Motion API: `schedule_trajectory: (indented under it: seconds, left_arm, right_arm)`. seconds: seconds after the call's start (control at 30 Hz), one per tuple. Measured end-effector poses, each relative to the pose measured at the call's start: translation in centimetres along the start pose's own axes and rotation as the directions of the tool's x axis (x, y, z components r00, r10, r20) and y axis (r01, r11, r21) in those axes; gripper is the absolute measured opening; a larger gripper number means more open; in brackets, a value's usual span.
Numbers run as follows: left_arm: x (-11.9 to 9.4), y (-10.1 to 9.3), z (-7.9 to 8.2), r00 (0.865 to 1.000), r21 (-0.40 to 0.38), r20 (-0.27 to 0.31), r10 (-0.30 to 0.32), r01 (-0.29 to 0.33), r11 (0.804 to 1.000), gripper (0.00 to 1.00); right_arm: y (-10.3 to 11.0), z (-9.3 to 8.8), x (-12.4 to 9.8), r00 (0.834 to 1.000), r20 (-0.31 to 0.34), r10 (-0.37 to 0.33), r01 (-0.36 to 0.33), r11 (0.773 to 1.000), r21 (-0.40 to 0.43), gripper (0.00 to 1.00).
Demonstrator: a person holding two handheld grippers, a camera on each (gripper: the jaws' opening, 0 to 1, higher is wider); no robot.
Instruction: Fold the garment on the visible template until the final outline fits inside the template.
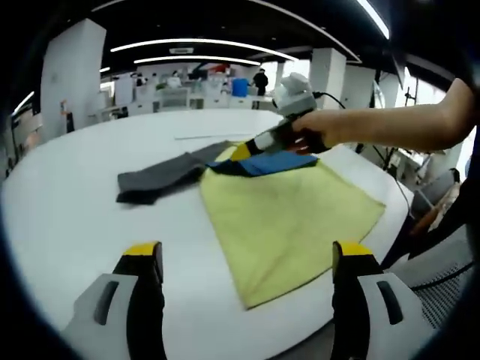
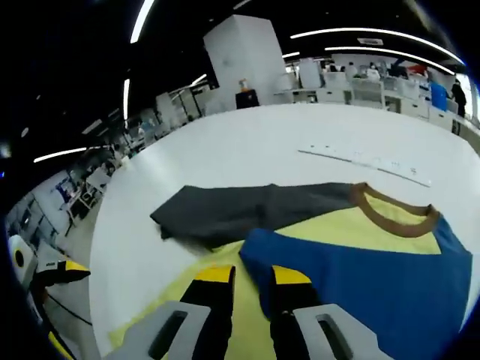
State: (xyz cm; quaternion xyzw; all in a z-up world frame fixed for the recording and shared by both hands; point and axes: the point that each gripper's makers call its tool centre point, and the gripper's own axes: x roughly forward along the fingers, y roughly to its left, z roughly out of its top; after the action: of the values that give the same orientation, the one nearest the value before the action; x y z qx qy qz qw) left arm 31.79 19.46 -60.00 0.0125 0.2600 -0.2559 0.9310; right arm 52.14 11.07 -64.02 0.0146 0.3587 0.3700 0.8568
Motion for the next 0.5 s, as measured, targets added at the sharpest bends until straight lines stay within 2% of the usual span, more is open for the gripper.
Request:
schedule_trajectory:
  seconds: [0.1,0.2,0.3,0.43,0.5]
  left_arm:
    - [0.0,0.0,0.1,1.000,0.000,0.002,0.000,0.000,1.000,0.90]
    - [-0.1,0.1,-0.1,1.000,0.002,-0.003,0.001,-0.001,1.000,0.90]
    - [-0.1,0.2,-0.2,1.000,0.002,-0.009,0.002,-0.002,1.000,0.90]
    - [-0.1,0.3,-0.2,1.000,-0.002,-0.009,0.007,-0.007,1.000,0.90]
    - [-0.1,0.3,-0.2,1.000,-0.005,-0.008,0.008,-0.008,1.000,0.90]
  right_arm:
    - [0.3,-0.6,0.4,1.000,-0.019,0.007,-0.007,1.000,-0.006,0.12]
    - [1.5,-1.3,0.8,0.998,-0.040,0.043,-0.044,0.999,-0.021,0.09]
    - [2.6,-2.2,1.0,0.996,-0.060,0.065,-0.067,0.997,-0.024,0.09]
    - [3.0,-3.2,1.4,0.994,-0.084,0.071,-0.073,0.997,-0.025,0.10]
    - [3.0,-2.9,1.3,0.995,-0.076,0.065,-0.068,0.997,-0.043,0.10]
